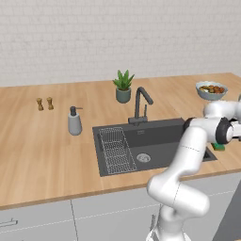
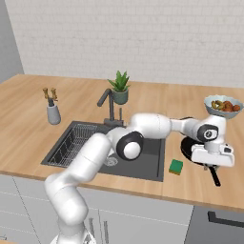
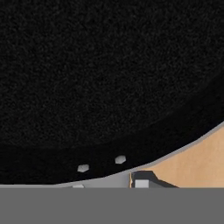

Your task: Pick the pan and sponge and place them into the sink. Then turn on the water.

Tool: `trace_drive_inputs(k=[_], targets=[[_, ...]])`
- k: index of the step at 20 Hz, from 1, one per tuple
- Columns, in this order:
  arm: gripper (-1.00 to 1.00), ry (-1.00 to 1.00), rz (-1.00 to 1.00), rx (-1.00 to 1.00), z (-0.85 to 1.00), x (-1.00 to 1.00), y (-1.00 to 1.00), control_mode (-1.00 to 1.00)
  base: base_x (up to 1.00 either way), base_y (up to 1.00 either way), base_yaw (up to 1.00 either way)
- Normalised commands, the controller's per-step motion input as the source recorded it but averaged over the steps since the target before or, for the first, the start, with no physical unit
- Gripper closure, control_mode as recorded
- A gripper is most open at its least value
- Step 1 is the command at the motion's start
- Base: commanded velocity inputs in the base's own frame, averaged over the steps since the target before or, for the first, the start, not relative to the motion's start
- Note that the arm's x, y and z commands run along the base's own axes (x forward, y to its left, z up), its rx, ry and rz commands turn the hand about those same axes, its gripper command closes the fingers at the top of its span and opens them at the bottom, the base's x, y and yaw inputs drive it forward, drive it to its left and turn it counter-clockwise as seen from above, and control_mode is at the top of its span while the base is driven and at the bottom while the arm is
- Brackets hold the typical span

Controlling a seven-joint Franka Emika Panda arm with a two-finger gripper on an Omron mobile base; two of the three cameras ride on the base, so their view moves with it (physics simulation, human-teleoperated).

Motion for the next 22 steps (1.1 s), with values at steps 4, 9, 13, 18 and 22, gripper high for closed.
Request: trace_drive_inputs(k=[4, 9, 13, 18, 22], targets=[[1.00, -0.01, 0.24, 0.00, 0.61, 0.00, 0.49, -1.00, 0.00, 0.00, 0.00], [1.00, 0.00, 0.22, 0.00, 0.54, 0.00, 0.67, -1.00, 0.00, 0.00, 0.00], [1.00, 0.01, 0.27, 0.00, 0.31, 0.00, 1.00, -1.00, 0.00, 0.00, 0.00], [1.00, 0.01, 0.34, 0.00, 0.05, 0.00, 1.00, -1.00, 0.00, 0.00, 0.00], [1.00, 0.00, 0.44, 0.00, 0.00, 0.00, 1.00, -1.00, 0.00, 0.00, 0.00]])
